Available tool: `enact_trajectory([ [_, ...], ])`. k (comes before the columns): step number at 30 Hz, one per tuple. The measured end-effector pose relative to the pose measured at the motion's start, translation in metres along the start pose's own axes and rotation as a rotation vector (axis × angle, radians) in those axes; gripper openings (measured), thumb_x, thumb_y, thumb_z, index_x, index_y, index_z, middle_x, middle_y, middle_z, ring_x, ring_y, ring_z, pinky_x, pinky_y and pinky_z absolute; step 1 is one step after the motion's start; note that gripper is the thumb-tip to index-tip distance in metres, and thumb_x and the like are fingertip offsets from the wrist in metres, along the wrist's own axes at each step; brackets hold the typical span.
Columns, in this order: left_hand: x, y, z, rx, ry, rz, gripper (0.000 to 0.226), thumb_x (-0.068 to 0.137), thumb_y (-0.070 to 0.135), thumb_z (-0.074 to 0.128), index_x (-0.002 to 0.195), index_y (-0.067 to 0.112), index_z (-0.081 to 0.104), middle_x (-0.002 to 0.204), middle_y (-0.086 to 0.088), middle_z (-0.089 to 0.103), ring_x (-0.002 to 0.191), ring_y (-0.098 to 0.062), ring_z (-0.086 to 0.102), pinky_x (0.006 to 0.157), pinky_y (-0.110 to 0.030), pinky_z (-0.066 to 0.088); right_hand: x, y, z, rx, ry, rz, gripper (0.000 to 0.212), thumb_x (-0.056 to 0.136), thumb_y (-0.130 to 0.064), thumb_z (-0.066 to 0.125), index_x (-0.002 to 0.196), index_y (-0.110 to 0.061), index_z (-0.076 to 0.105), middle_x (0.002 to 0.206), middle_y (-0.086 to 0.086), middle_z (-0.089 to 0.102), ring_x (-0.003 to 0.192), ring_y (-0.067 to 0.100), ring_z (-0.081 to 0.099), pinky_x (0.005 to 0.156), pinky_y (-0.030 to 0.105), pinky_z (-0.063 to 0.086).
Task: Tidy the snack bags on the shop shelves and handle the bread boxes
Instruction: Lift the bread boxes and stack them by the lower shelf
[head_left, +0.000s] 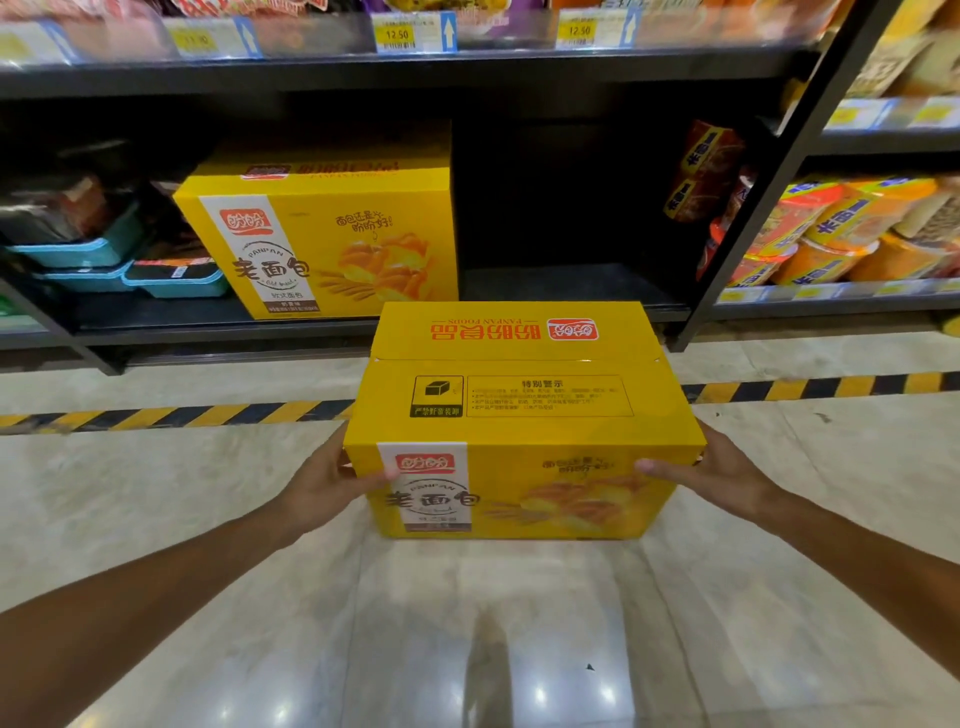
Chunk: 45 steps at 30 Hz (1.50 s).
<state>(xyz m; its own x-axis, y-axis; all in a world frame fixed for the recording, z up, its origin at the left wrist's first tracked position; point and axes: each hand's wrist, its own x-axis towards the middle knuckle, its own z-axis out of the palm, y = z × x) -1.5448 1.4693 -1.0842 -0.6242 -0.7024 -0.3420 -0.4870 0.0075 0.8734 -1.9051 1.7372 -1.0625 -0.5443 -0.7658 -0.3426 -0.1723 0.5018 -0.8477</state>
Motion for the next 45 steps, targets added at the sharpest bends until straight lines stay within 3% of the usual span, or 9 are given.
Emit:
enact_trajectory([
  [8,0.014,0.061,-0.026,0.085,0.163,0.015,0.051,0.089,0.058,0.066,0.137,0.043,0.056,0.104,0.005,0.080,0.095,-0.016,0.076,0.087,-0.044,0.061,0.017,-0.038,-0.021,-0.113,0.276,-0.104,0.051,0.077,-0.068,0.069,0.120,-0.041,0.062,0.104,-0.006,0.075,0.096,0.017,0.073,0.086,0.051,0.062],
  [13,0.030,0.065,-0.019,-0.051,0.285,-0.047,0.048,0.091,0.048,0.072,0.134,0.032,0.054,0.110,-0.001,0.076,0.099,-0.019,0.073,0.103,-0.053,0.053,0.033,-0.037,-0.022,0.030,0.290,-0.136,0.058,0.094,-0.024,0.072,0.148,-0.018,0.050,0.130,0.005,0.066,0.116,0.020,0.063,0.095,0.046,0.056],
  [16,0.030,0.054,-0.009,-0.104,0.193,-0.051,0.066,0.091,0.019,0.077,0.144,0.036,0.042,0.133,0.000,0.064,0.109,-0.016,0.068,0.091,-0.042,0.059,0.039,-0.027,-0.017,0.079,0.200,-0.185,0.071,0.095,-0.007,0.069,0.157,-0.018,0.037,0.145,0.001,0.053,0.134,0.020,0.053,0.097,0.039,0.053],
  [20,0.027,0.034,0.004,-0.115,0.081,-0.053,0.093,0.090,0.020,0.076,0.158,0.047,0.020,0.142,0.003,0.058,0.118,-0.017,0.064,0.068,-0.027,0.062,0.044,-0.013,-0.005,0.053,0.075,-0.041,0.075,0.100,-0.040,0.062,0.162,-0.037,0.021,0.149,-0.006,0.046,0.131,0.019,0.049,0.100,0.041,0.048],
  [24,0.029,0.035,0.009,-0.094,0.103,-0.069,0.082,0.092,0.033,0.073,0.157,0.045,0.024,0.139,0.005,0.060,0.111,-0.013,0.066,0.086,-0.042,0.061,0.047,-0.009,0.002,0.047,0.068,0.093,0.078,0.091,-0.067,0.050,0.160,-0.035,0.029,0.157,0.002,0.046,0.141,0.032,0.047,0.118,0.056,0.037],
  [30,0.027,0.048,0.000,-0.057,0.163,-0.064,0.067,0.098,0.039,0.065,0.155,0.046,0.031,0.129,0.000,0.066,0.107,-0.016,0.065,0.083,-0.037,0.057,0.040,-0.018,-0.009,-0.145,0.139,0.041,0.057,0.102,-0.056,0.047,0.151,-0.027,0.047,0.137,0.006,0.059,0.129,0.035,0.056,0.100,0.044,0.047],
  [34,0.022,0.055,-0.007,-0.063,0.134,-0.094,0.073,0.094,0.045,0.068,0.156,0.050,0.028,0.127,0.002,0.063,0.101,-0.013,0.065,0.074,-0.034,0.055,0.032,-0.014,-0.015,-0.177,0.120,0.049,0.075,0.087,-0.072,0.051,0.147,-0.027,0.054,0.135,0.005,0.064,0.116,0.032,0.066,0.090,0.055,0.060],
  [39,0.007,0.041,-0.001,-0.045,0.076,-0.124,0.086,0.088,0.043,0.075,0.155,0.054,0.022,0.142,0.007,0.056,0.123,-0.020,0.058,0.101,-0.046,0.052,0.027,-0.013,-0.007,-0.170,0.037,0.076,0.063,0.097,-0.057,0.056,0.153,-0.029,0.045,0.138,0.004,0.061,0.118,0.032,0.065,0.083,0.051,0.062],
  [45,-0.008,0.028,-0.006,0.028,-0.076,-0.064,0.116,0.069,0.025,0.089,0.157,0.052,0.018,0.123,0.031,0.059,0.114,0.000,0.059,0.100,-0.041,0.052,0.010,-0.003,-0.010,-0.077,-0.100,0.042,0.089,0.082,-0.037,0.082,0.155,-0.039,0.031,0.130,-0.017,0.058,0.112,0.011,0.063,0.076,0.024,0.055],
])
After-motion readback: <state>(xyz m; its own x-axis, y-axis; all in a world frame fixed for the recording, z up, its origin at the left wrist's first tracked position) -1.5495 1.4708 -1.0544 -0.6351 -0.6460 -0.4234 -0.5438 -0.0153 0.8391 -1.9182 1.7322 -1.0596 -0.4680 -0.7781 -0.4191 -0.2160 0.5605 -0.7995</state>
